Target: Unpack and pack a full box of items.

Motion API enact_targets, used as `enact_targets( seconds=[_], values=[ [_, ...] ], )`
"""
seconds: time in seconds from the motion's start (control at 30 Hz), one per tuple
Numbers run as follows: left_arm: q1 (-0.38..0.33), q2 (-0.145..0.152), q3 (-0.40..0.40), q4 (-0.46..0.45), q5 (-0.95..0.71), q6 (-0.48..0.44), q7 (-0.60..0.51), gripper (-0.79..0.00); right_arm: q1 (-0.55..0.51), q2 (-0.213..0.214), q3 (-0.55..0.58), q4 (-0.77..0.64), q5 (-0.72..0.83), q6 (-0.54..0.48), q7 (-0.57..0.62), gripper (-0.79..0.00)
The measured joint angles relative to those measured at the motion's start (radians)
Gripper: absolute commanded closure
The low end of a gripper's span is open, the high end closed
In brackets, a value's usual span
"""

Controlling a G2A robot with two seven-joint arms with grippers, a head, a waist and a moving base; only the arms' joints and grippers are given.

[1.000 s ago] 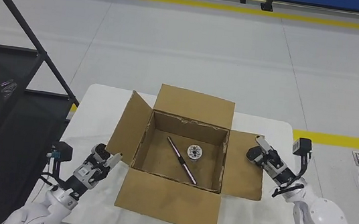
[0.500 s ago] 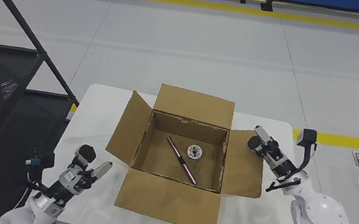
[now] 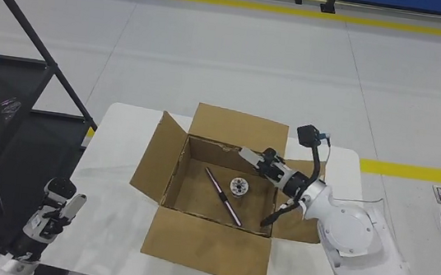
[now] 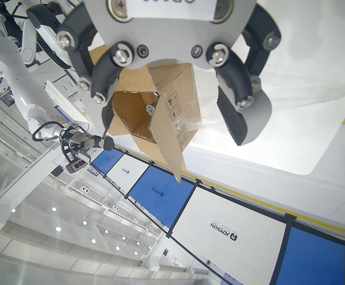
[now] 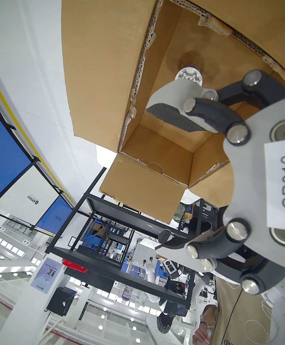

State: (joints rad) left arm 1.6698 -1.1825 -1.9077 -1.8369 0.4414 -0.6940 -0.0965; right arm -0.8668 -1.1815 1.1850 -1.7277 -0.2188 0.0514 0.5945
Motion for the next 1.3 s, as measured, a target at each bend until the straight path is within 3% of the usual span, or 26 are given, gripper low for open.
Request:
enact_targets(
  seconds=[0.3, 0.43, 0.67, 1.0, 1.3],
  values=[
    [0.000, 0.000, 0.000, 0.000, 0.000, 0.001, 0.000, -0.785, 0.020, -0.005, -0.040, 0.018, -0.021, 0.008, 0.034, -0.785],
    [0.000, 0.000, 0.000, 0.000, 0.000, 0.001, 0.000, -0.785, 0.142, -0.021, -0.183, 0.082, -0.216, 0.112, 0.162, -0.785],
    [0.000, 0.000, 0.000, 0.000, 0.000, 0.001, 0.000, -0.785, 0.359, -0.088, -0.475, 0.273, -0.533, 0.287, 0.358, -0.785],
    [0.000, 0.000, 0.000, 0.000, 0.000, 0.001, 0.000, -0.785, 0.499, -0.198, -0.640, 0.583, -0.544, 0.363, 0.442, -0.785],
    [0.000, 0.000, 0.000, 0.000, 0.000, 0.001, 0.000, -0.785, 0.540, -0.276, -0.684, 0.769, -0.523, 0.377, 0.393, -0.785]
  ],
)
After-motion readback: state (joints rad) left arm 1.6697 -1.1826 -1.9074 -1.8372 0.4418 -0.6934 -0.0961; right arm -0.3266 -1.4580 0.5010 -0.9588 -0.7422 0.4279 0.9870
